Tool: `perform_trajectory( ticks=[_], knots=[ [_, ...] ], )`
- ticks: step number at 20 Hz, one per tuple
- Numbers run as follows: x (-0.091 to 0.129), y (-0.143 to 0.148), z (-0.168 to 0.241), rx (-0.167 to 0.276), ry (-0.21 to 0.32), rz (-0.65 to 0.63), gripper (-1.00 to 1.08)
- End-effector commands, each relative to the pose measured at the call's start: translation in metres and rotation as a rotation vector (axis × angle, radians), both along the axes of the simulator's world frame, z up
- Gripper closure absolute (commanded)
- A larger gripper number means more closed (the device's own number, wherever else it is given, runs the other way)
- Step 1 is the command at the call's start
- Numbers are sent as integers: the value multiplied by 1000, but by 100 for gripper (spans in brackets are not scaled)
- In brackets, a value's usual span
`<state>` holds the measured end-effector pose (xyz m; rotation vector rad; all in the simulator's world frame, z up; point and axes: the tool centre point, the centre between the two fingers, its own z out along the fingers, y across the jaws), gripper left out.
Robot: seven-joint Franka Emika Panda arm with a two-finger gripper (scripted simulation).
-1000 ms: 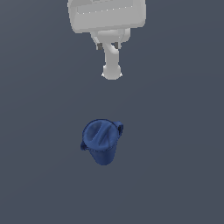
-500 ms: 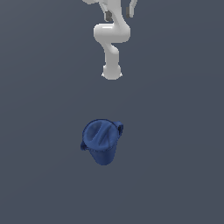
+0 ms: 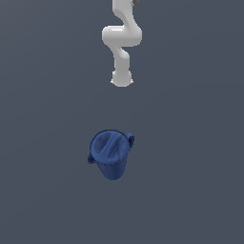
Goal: Pick up the object and move it to a goal position.
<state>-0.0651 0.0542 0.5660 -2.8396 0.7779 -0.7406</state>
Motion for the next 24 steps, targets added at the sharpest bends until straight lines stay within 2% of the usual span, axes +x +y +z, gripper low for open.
perform_trajectory(
  ticks=[1,12,18,24],
  knots=[
    [3,10,1,-6,-13,-32,-20],
    [29,49,-32,-39,-19,-171,-20],
    [51,58,-76,-55,9,-255,-20],
    [75,55,-137,-66,59,-349,-20]
  ],
)
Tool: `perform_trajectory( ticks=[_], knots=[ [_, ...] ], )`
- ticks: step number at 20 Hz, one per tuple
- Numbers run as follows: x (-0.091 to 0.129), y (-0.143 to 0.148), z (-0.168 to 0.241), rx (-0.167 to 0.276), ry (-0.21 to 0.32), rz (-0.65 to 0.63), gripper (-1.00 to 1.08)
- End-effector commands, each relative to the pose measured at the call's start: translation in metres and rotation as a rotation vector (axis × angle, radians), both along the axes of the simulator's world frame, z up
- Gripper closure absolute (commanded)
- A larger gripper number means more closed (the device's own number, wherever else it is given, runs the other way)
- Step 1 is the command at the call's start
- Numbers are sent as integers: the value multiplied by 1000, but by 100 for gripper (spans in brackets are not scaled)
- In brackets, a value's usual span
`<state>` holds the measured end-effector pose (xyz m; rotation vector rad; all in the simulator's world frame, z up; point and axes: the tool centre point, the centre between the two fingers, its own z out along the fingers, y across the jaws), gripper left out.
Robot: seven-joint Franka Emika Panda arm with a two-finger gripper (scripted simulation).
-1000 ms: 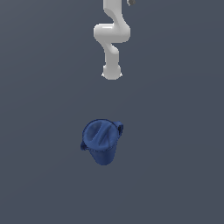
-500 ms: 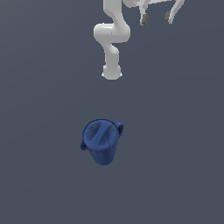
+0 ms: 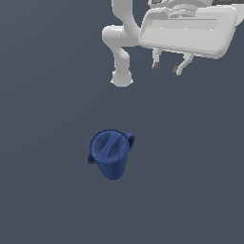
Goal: Pick up the object and move it to a goal position.
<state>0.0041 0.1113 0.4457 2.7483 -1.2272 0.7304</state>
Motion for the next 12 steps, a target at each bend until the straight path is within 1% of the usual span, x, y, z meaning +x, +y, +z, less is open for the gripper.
perform_trajectory(
  ticks=[1,7,12],
  knots=[
    [10,-3,-28,-1,23,-43,-20],
    [28,-22,-104,6,89,-150,-20],
    [36,-40,-159,18,139,-227,-20]
  ],
)
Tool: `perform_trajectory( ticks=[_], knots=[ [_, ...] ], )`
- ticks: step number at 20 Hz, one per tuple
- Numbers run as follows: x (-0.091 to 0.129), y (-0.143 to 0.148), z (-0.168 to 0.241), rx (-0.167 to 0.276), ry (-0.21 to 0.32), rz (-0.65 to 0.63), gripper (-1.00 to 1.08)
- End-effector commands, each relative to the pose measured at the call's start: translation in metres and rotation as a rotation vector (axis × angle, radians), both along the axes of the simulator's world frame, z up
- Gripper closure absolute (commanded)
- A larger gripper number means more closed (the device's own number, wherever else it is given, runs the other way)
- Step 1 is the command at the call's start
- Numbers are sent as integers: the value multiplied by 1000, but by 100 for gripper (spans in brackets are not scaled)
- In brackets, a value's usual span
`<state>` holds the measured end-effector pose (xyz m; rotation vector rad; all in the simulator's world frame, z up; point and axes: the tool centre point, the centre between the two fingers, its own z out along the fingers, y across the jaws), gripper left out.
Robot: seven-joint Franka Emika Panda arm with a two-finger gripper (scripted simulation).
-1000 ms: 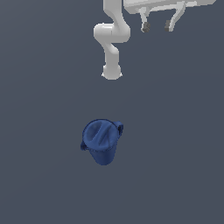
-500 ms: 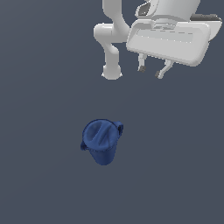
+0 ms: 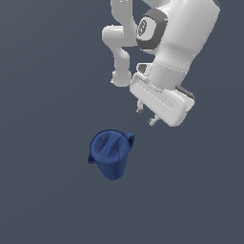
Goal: Pick up the object and move it to a goal position.
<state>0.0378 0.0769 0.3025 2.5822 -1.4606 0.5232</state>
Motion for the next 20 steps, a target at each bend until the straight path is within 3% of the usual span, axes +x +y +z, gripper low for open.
perform_trajectory(
  ticks=[1,9,20],
  knots=[
    [3,-9,-25,6,22,-36,-20],
    [4,-27,-72,20,66,-105,-20],
    [6,-29,-82,3,66,-113,-20]
  ],
)
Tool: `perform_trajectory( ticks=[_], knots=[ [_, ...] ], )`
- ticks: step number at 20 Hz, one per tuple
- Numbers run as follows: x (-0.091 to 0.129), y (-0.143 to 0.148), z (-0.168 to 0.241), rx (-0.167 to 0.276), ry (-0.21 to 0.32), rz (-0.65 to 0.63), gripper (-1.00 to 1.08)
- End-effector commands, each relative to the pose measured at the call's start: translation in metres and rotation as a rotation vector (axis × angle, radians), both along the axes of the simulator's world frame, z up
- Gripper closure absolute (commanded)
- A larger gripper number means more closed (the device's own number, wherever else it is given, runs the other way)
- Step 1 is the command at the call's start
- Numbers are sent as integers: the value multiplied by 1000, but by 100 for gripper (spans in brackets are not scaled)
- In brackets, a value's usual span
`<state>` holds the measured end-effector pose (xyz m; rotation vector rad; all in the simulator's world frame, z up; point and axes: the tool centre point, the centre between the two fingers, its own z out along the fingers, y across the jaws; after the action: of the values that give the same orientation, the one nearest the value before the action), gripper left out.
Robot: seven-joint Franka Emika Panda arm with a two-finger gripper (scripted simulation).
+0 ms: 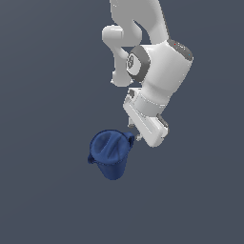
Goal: Pick up the object and move it to a goal position.
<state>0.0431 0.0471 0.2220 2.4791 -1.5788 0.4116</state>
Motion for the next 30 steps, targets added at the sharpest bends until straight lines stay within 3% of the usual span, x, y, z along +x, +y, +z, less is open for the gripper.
perform_trajectory(
  ticks=[1,14,15,30],
  knots=[
    [1,0,-2,-9,-2,2,-20],
    [4,-9,-31,-9,-2,0,-20],
    [4,-9,-31,-9,-2,0,108],
    [3,-16,-20,-8,-3,1,108]
  ],
)
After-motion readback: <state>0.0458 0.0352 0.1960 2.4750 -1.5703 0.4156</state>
